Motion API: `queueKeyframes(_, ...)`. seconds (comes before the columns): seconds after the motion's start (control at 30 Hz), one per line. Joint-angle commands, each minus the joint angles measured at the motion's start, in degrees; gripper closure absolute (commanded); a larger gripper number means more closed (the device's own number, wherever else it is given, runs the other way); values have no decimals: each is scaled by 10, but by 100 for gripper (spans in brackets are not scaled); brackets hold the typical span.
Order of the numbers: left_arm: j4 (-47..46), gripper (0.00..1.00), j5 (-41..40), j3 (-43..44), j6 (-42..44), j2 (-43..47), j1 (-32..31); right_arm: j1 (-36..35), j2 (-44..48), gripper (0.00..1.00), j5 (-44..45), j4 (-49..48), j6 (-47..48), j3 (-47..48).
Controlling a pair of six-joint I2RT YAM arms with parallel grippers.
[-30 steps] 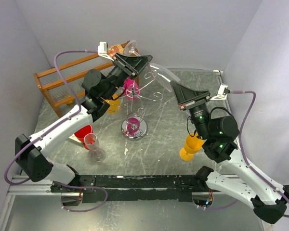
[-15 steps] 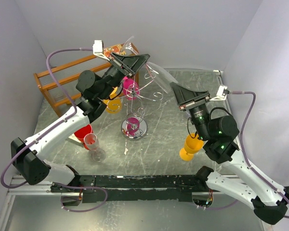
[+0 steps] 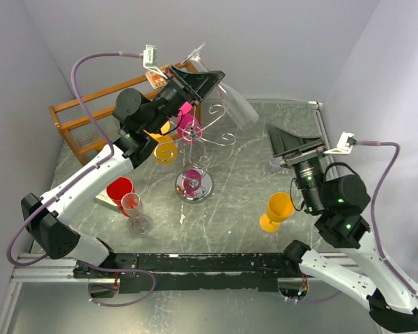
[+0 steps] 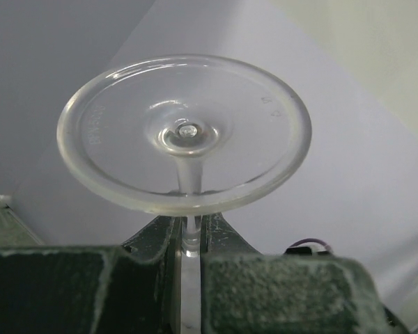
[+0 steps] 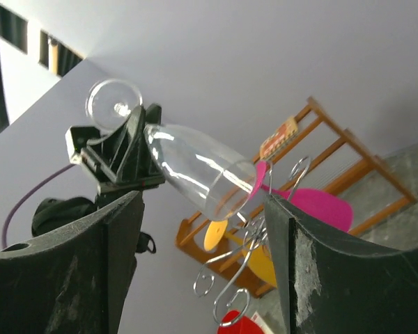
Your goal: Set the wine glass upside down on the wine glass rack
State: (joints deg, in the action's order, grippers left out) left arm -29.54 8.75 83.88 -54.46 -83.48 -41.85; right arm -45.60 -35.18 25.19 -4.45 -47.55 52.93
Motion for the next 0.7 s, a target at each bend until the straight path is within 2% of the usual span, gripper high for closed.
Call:
queueKeyframes(0.0,17,93,47,53,96,-10,1,1,5,30,77,110,46,98)
queueKeyframes(0.23,-10,93,105,39,191,1,1,1,-32,30,20,142,97,160)
queueKeyframes(0.43,-2,93,154,23,282,14,0,0,-36,31,-80,82,142,151)
queueKeyframes(0.67,-21,93,225,-16,321,33,1,0,-60,32,-154,61,178,164)
